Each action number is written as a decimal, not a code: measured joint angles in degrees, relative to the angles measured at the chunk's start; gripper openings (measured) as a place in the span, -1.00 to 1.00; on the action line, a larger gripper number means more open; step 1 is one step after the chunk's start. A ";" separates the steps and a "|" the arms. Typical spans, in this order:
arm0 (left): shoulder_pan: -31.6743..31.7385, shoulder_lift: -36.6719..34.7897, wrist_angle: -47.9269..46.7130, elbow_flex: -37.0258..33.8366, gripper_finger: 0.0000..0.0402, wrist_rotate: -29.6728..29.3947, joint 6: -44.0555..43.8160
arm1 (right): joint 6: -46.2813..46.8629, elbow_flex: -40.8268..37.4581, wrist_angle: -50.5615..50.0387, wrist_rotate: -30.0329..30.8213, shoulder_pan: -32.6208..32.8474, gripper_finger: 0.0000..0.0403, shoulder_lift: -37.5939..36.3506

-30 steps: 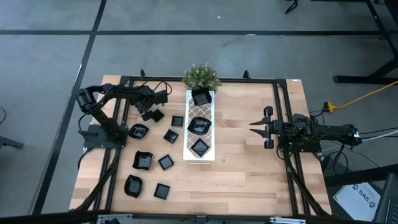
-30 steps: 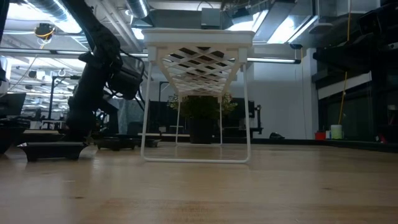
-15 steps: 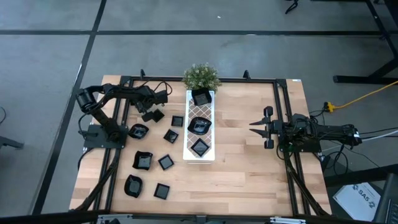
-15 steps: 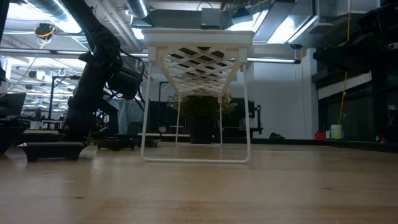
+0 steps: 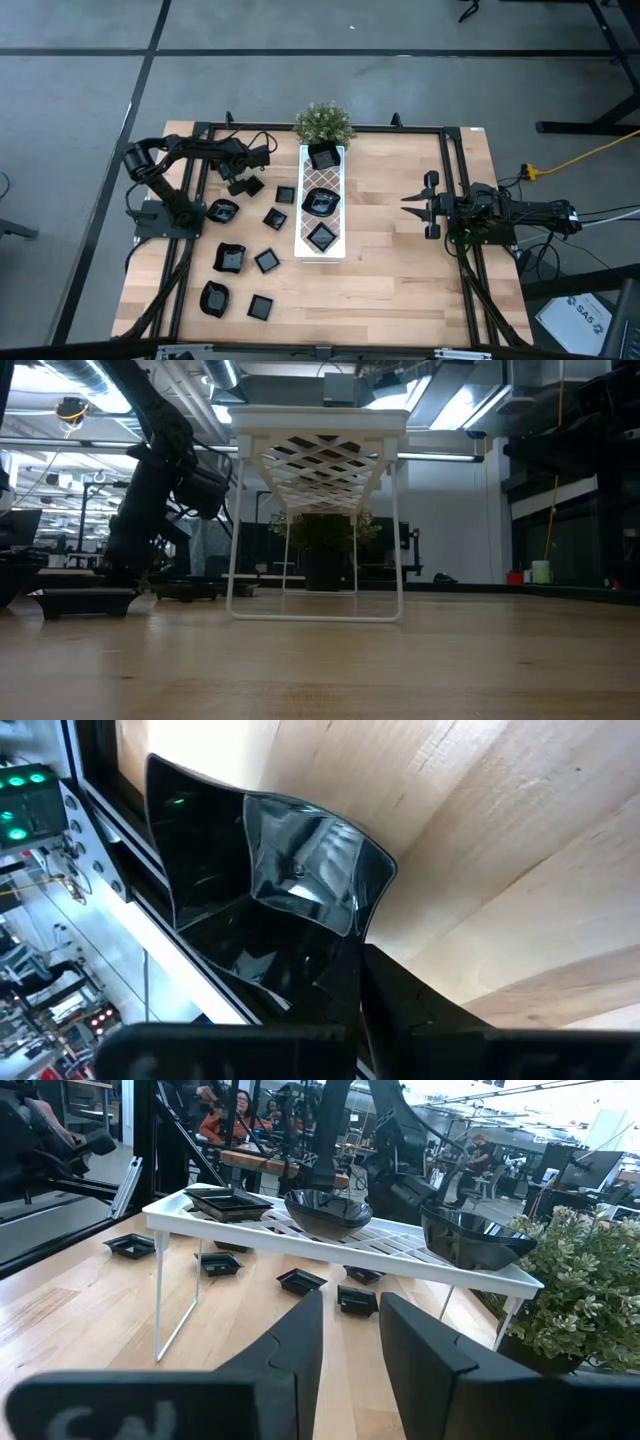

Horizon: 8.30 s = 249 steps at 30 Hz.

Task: Pick & Place Mini shaped plates
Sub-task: Stack the distorted square plate on top of the distorted square plate on the shelf, then stack the leaf shape plate on top of the leaf shape plate on the shelf

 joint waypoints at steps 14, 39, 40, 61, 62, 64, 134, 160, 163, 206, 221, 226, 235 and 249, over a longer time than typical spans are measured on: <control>-0.35 -6.43 -0.33 -0.01 -0.99 -1.12 0.08 | 0.01 -0.01 -0.01 0.00 0.01 -0.49 -0.01; -10.56 -29.17 0.84 0.01 -0.99 3.45 -3.05 | 0.00 -0.02 0.00 0.00 0.00 -0.49 -0.01; -11.09 -29.42 1.49 0.01 -0.99 3.48 -3.05 | 0.00 -0.01 -0.02 0.00 0.01 -0.49 -0.01; -20.95 -30.96 15.06 10.93 -0.99 3.13 4.05 | 0.00 -0.01 -0.01 0.00 0.02 -0.49 -0.02; -21.35 -30.96 15.90 11.56 -0.99 3.16 4.67 | 0.01 -0.01 -0.02 0.00 0.01 -0.49 0.00; -22.15 -30.96 17.75 12.78 -0.99 3.15 5.79 | 0.01 -0.01 0.00 0.00 0.00 -0.49 -0.01; -25.16 -4.69 21.00 29.30 -0.94 0.79 79.98 | 0.02 -0.02 -0.01 0.00 0.00 -0.49 -0.01; -31.44 -4.82 15.63 29.30 -0.71 -8.33 55.81 | 0.01 -0.02 -0.02 0.00 0.01 -0.49 -0.02; -33.79 -4.82 11.26 29.30 -0.72 -9.36 50.40 | 0.01 -0.02 -0.01 0.00 0.01 -0.49 -0.02; -53.08 -19.41 -14.77 6.34 -0.61 16.11 -51.79 | 0.00 -0.02 0.00 0.00 0.00 -0.49 0.00; -53.07 -11.97 -14.81 3.42 -0.28 18.12 -56.87 | 0.02 -0.02 -0.02 0.00 0.00 -0.49 -0.02; -53.07 -8.06 -14.78 3.42 -0.24 18.38 -58.69 | 0.02 0.00 -0.02 0.00 0.00 -0.49 -0.02; -53.07 -1.51 -14.78 3.41 -0.24 18.39 -59.18 | 0.00 -0.02 0.00 0.00 0.00 -0.49 0.00; -51.31 4.70 -13.05 2.76 -0.31 16.37 -55.09 | 0.01 -0.01 0.00 0.00 0.01 -0.49 0.00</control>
